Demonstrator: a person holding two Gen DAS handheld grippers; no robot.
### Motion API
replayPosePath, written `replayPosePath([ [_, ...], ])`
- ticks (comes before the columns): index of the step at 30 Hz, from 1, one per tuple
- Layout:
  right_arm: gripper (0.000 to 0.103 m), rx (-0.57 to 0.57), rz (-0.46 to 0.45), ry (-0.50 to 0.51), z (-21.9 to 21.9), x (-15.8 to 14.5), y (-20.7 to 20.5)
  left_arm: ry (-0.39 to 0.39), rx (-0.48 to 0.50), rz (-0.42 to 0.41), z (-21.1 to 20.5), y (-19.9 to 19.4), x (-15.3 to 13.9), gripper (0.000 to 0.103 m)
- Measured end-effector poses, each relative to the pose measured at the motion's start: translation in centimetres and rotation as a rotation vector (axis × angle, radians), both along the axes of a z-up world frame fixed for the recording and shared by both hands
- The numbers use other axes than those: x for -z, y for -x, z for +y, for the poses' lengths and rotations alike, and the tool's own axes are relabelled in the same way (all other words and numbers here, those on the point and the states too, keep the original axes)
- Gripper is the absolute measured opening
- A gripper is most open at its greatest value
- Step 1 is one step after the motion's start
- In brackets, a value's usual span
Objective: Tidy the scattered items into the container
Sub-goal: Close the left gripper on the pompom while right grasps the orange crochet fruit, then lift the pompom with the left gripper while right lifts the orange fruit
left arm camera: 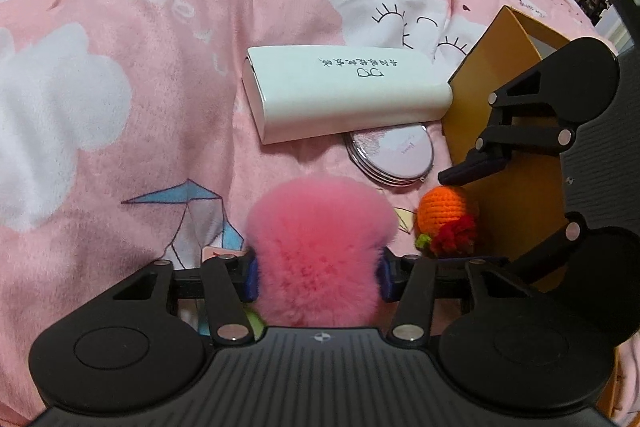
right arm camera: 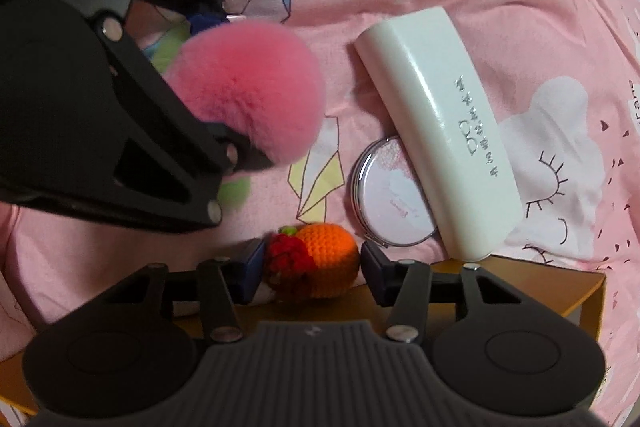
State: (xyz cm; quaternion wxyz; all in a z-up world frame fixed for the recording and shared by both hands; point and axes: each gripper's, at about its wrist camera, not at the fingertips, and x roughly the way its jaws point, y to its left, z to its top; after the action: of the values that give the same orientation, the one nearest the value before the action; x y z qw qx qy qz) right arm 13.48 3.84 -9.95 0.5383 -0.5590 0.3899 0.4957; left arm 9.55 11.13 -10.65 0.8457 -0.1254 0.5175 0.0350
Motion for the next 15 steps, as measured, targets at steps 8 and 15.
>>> replayPosePath([
  [8,0.053,0.001,-0.010,-0.008,-0.5,-0.7,1.0,-0.022,0.002,0.005,-0.1,0.5,-0.4,0.051],
  [15,0.053,0.021,-0.005,-0.086,-1.5,-3.4,2.0,-0.017,-0.024,-0.012,0.7,1.5,-1.5,0.050],
])
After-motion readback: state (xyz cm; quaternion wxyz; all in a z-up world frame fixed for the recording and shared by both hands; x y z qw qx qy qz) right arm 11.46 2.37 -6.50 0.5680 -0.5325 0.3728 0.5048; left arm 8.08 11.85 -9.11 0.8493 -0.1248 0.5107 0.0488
